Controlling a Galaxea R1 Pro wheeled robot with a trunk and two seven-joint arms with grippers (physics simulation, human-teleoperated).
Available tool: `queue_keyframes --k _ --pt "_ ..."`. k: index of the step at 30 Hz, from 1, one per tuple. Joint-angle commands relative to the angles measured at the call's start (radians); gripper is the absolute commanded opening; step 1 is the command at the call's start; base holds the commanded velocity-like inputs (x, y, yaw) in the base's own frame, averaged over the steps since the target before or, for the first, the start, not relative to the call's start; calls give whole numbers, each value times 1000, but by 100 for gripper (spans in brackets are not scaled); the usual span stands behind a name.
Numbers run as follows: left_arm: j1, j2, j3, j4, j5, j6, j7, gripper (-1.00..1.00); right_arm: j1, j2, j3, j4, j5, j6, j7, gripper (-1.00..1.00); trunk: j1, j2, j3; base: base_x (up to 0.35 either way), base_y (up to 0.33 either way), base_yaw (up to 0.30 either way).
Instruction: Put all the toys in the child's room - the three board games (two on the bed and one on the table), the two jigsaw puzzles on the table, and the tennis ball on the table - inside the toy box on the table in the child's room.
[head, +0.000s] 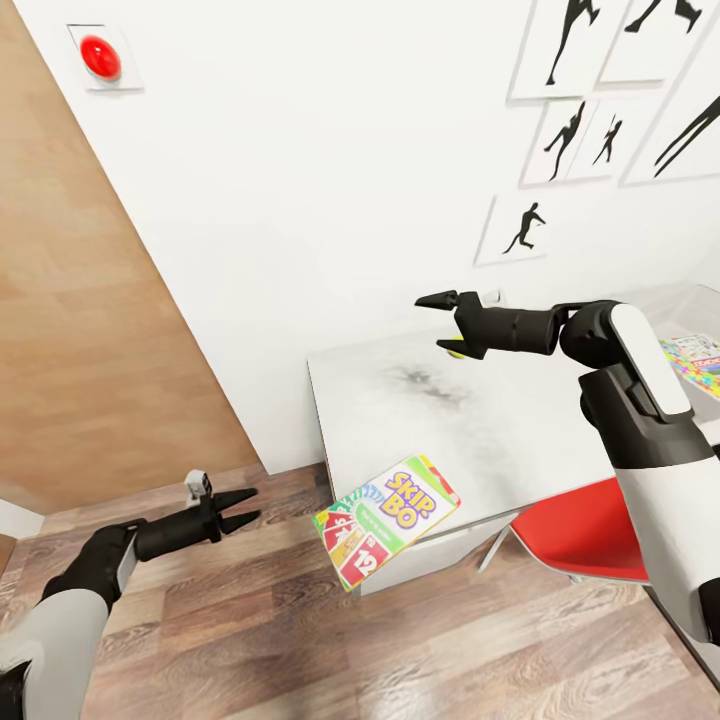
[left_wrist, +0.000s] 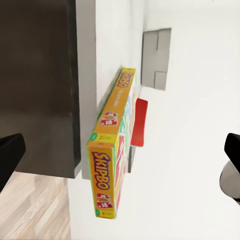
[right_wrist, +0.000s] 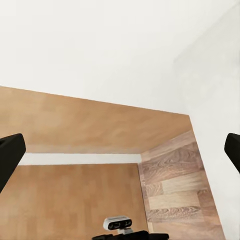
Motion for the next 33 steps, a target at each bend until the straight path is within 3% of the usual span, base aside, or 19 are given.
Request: queue_keyframes --k 1,15,22,29,33 --pt "-1 -2 5 0 -10 10 -8 100 -1 0 0 -1 -10 -2 -10 100 4 -9 -4 0 0 0" --pt "0 -23 3 56 -13 -57 -8 100 -1 -1 -11 -1 -12 -2 -11 100 58 -107 -48 0 0 0" --pt "0 -27 2 65 -17 -63 -8 100 -1 -1 -42 -1 -13 0 -12 100 66 -121 -55 0 0 0" --pt "0 -41 1 67 -19 -73 -8 100 -1 1 -48 -1 -13 2 -12 100 92 -170 -77 0 0 0" --pt "0 -48 1 68 -20 -86 -8 100 -1 0 -49 -1 -13 3 -12 100 92 -170 -77 0 0 0"
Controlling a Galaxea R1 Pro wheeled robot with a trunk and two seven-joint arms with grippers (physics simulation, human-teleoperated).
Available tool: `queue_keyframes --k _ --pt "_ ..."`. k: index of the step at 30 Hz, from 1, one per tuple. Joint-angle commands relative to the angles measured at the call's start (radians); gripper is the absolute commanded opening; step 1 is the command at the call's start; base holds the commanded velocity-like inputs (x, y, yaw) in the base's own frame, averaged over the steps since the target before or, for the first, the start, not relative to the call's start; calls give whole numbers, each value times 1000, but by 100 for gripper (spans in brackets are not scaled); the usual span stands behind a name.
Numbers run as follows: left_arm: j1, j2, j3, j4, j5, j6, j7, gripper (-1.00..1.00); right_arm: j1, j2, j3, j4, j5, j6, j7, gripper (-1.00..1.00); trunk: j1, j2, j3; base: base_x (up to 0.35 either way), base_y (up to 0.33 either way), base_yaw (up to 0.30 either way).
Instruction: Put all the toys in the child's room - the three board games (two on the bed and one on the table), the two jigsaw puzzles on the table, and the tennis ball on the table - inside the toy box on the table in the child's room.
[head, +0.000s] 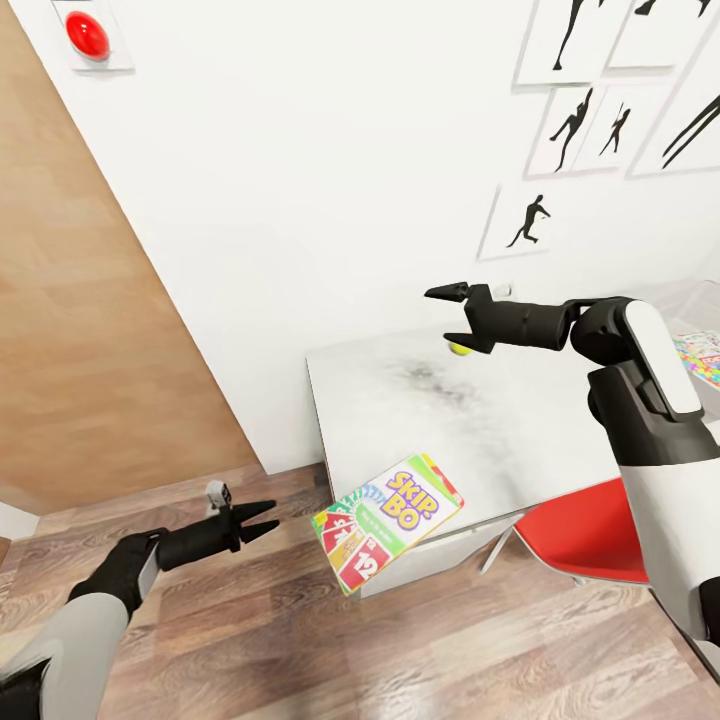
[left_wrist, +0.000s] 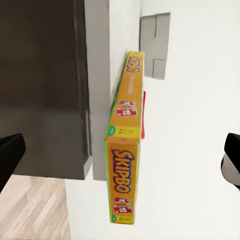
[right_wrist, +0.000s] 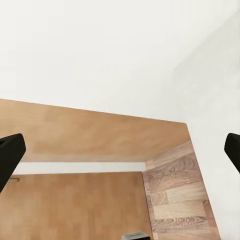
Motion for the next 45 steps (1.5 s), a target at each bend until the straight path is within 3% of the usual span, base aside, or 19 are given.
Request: queue_keyframes --k 1,45 --pt "-1 -2 6 0 -11 9 -7 100 -1 -1 1 -1 -10 -2 -10 100 0 -1 -1 0 0 0" --pt "3 -28 3 1 -13 3 -7 100 -3 2 0 1 -11 -2 -10 100 0 -1 -1 -27 -24 0"
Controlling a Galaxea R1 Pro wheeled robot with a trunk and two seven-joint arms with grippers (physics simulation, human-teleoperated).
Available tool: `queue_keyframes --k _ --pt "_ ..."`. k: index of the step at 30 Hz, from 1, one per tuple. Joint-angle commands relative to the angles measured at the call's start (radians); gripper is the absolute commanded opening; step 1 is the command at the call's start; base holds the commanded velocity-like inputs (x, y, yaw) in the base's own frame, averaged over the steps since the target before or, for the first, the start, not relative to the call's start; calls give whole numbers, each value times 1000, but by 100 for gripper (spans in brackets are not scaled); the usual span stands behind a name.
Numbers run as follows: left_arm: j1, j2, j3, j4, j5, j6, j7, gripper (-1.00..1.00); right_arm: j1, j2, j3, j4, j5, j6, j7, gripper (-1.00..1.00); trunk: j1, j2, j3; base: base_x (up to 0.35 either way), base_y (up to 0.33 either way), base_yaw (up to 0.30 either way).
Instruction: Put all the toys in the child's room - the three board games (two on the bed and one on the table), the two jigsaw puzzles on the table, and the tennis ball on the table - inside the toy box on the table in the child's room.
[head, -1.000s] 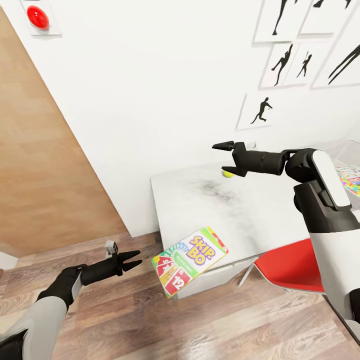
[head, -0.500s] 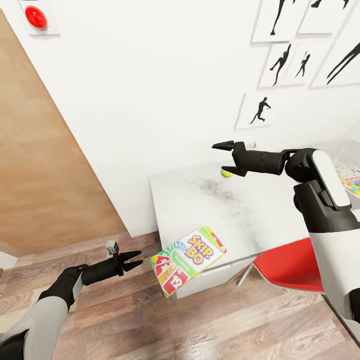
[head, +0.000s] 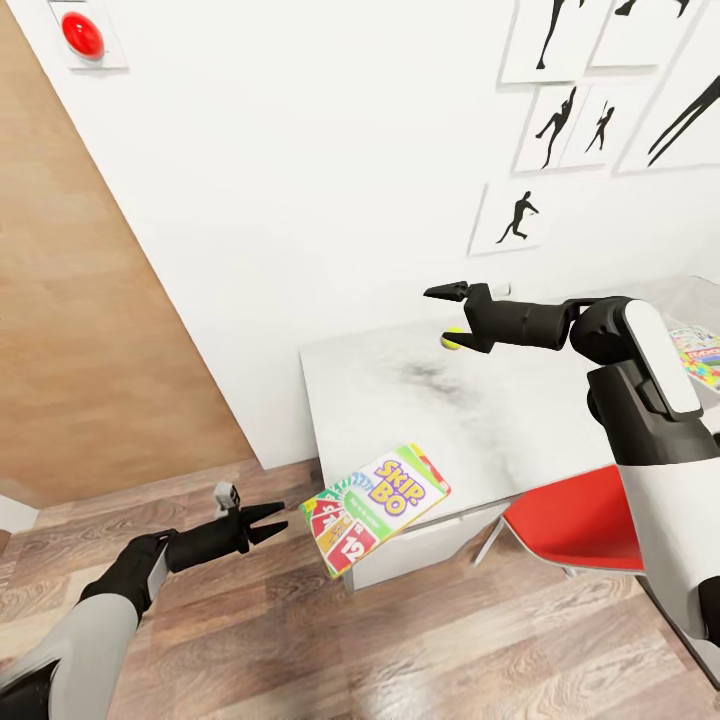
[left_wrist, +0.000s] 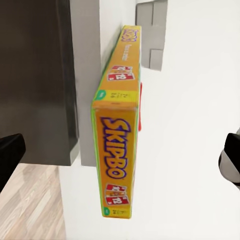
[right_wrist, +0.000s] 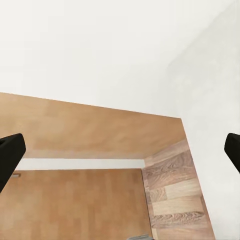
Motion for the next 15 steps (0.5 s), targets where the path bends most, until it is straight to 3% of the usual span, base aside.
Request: queue_keyframes --k 1,8,15 --pt "-1 -1 6 0 -11 11 -7 100 -1 -1 1 -1 -10 -2 -10 100 0 -1 -1 -7 0 0" --pt "0 -3 6 0 -11 11 -7 100 -1 -1 1 -1 -9 -2 -10 100 0 -1 -1 -3 -5 0" --pt "0 -10 6 0 -11 11 -7 100 -1 -1 1 -1 -10 -2 -10 100 0 -1 -1 0 -99 0"
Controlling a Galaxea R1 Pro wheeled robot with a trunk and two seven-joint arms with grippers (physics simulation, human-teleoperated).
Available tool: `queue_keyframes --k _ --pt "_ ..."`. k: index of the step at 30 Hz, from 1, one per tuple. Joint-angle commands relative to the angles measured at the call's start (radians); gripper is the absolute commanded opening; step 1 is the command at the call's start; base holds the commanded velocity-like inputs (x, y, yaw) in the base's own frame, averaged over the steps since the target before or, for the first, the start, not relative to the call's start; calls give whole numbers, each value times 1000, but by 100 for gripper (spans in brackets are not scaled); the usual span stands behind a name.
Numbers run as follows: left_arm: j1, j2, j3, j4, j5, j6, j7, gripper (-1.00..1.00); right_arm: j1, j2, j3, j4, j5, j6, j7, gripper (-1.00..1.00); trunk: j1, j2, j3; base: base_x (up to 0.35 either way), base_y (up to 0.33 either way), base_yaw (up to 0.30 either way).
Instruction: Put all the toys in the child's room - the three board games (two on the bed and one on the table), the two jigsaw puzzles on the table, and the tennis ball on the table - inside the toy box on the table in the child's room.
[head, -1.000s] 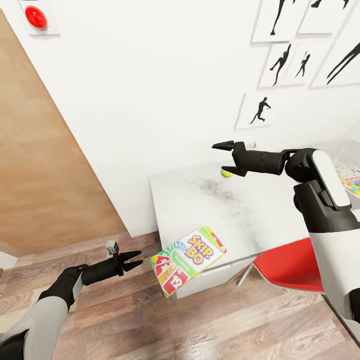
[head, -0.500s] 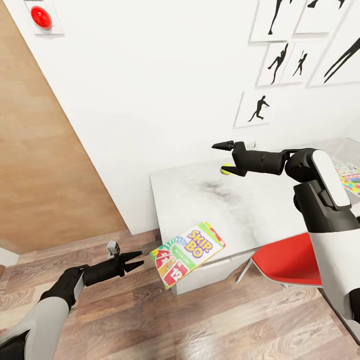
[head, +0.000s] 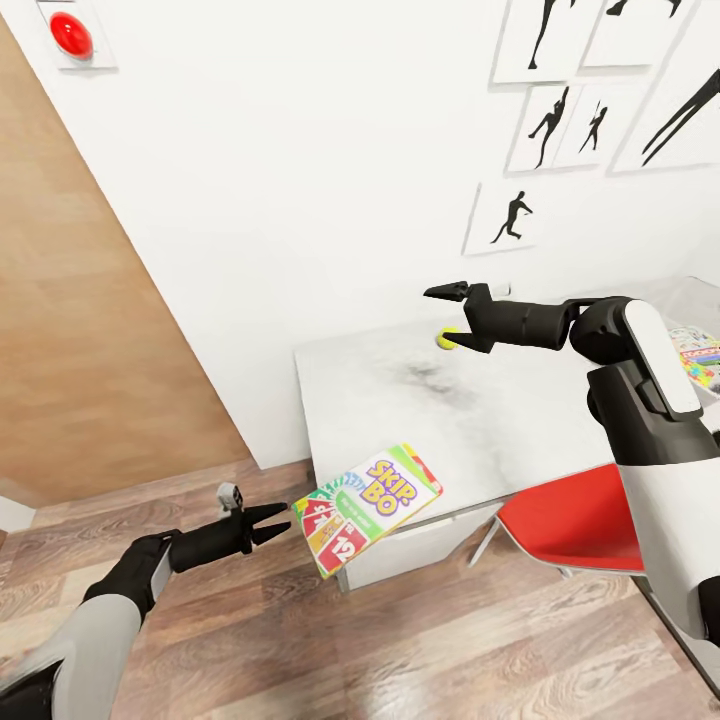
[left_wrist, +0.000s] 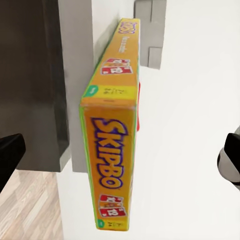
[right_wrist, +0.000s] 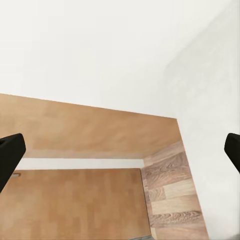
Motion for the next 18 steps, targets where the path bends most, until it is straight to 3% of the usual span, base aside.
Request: queue_keyframes --k 1,18 --pt "-1 -1 6 0 -10 11 -7 100 -1 -1 1 0 -10 -2 -10 100 0 -1 -1 0 -47 0" --pt "-1 -9 6 15 -12 10 -7 100 -2 -1 2 -1 -11 -2 -10 100 0 -1 -1 0 -107 0"
